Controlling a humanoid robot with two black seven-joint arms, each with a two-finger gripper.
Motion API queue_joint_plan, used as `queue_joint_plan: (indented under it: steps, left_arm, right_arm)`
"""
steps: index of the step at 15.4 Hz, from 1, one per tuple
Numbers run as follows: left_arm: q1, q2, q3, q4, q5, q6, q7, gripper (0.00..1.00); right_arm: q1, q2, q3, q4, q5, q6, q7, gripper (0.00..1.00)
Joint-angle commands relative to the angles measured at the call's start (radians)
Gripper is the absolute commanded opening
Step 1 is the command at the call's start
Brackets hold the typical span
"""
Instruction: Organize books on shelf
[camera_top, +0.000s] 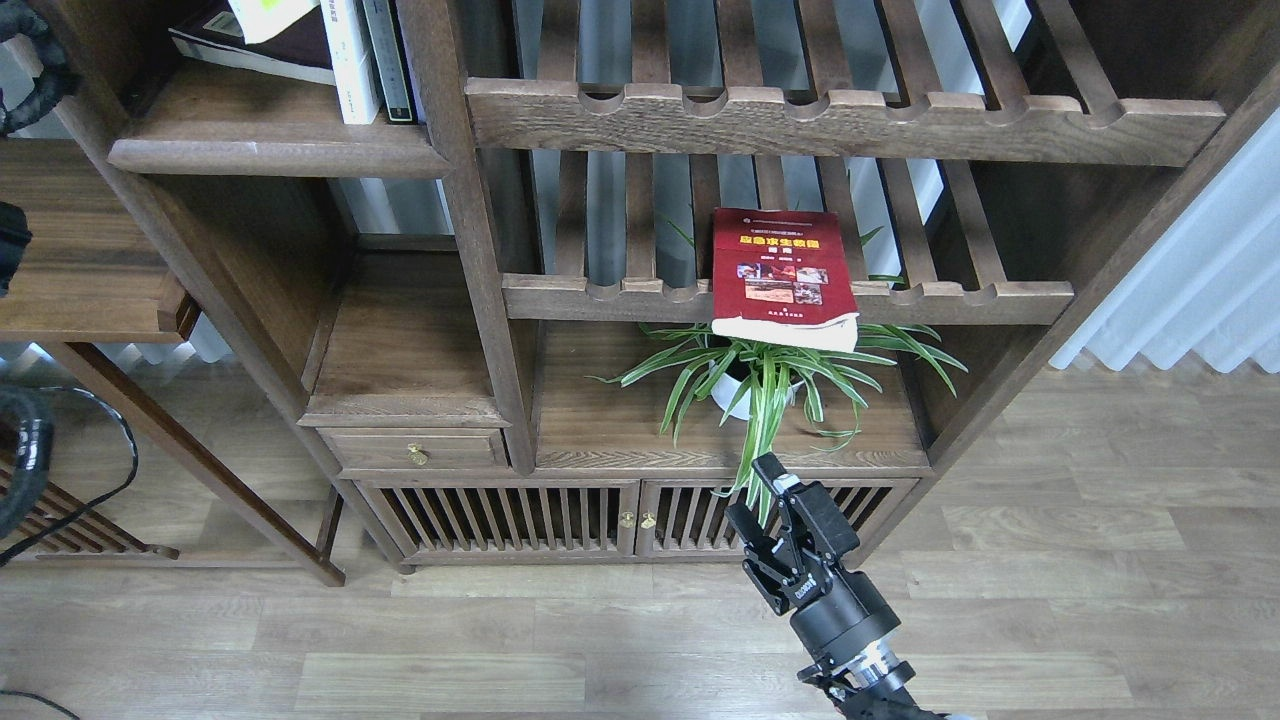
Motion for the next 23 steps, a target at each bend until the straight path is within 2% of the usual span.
queue_joint_plan:
  steps: [1, 2, 4, 6, 10, 13, 16, 19, 21, 23]
  left_arm:
    - [-0.001, -0.025, 0.002, 0.020, 0.001, 0.000, -0.019, 0.11]
    - [0.000, -0.025, 0.003, 0.026, -0.007, 0.000, -0.022, 0.16]
    - [0.005, -0.023, 0.005, 0.021, -0.011, 0.000, -0.026, 0.41]
    - [0.014, -0.022, 0.006, 0.007, -0.013, 0.000, -0.048, 0.52]
    - [0.074, -0.018, 0.002, -0.028, -0.014, 0.000, -0.057, 0.87]
    - [0.115, -0.018, -0.003, -0.063, -0.060, 0.000, -0.085, 0.90]
    - [0.147, -0.012, -0.004, -0.117, -0.116, 0.000, -0.082, 0.90]
    - [0.258, -0.011, -0.010, -0.259, -0.116, 0.000, -0.074, 0.93]
    - [0.316, -0.009, -0.013, -0.312, -0.116, 0.000, -0.076, 0.97]
    - [0.403, 0.006, -0.062, -0.397, -0.117, 0.000, -0.076, 0.99]
  right_arm:
    - [0.001, 0.000, 0.003, 0.000, 0.002, 0.000, 0.001, 0.98]
    - [0.001, 0.000, 0.004, 0.000, 0.002, 0.000, 0.001, 0.98]
    - [0.001, 0.000, 0.004, 0.000, 0.005, 0.000, 0.001, 0.98]
    - [0.001, 0.000, 0.004, 0.000, 0.012, 0.000, 0.001, 0.98]
    - [-0.001, 0.000, 0.017, 0.000, 0.011, 0.000, 0.001, 0.98]
    - [-0.008, 0.000, 0.008, 0.000, 0.012, 0.000, 0.001, 0.98]
    - [-0.008, 0.000, 0.004, 0.000, 0.012, 0.000, 0.001, 0.98]
    - [-0.010, 0.000, 0.006, 0.000, 0.012, 0.000, 0.001, 0.98]
    - [-0.010, 0.000, 0.004, 0.000, 0.012, 0.000, 0.001, 0.98]
    - [-0.008, 0.000, 0.004, 0.001, 0.012, 0.000, 0.001, 0.98]
